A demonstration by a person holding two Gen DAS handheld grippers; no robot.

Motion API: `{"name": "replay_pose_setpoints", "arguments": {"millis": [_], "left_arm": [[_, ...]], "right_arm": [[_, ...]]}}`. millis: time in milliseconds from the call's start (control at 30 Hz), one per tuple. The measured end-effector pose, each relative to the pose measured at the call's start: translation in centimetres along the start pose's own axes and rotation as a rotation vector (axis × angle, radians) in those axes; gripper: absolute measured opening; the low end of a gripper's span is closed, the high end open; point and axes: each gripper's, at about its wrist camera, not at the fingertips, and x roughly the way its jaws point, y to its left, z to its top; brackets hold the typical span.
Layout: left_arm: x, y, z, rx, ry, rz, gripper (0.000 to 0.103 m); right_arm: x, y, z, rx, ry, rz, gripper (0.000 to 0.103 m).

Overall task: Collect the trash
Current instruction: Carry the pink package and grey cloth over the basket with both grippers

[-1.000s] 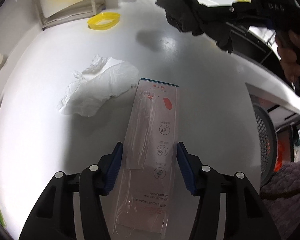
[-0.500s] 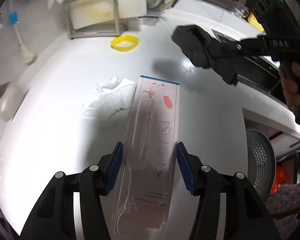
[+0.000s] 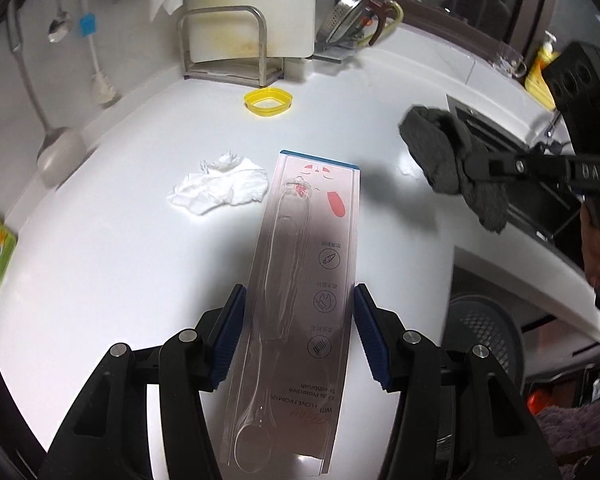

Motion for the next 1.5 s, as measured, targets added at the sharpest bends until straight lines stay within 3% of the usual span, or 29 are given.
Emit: {"name": "replay_pose_setpoints", "arguments": {"millis": [700, 1500], "left_arm": [[-3.4, -11.5, -4.6, -0.056, -0.050, 0.026, 0.052], [-2.8, -19.8, -9.6, -0.069, -0.011, -0.045, 0.052]], "right_arm": [[-8.5, -2.4, -9.0, -0.035, 0.026, 0.020, 0.012], [-11.4, -4.9, -18.9, -0.015, 0.104, -0.026, 0.012]]}}
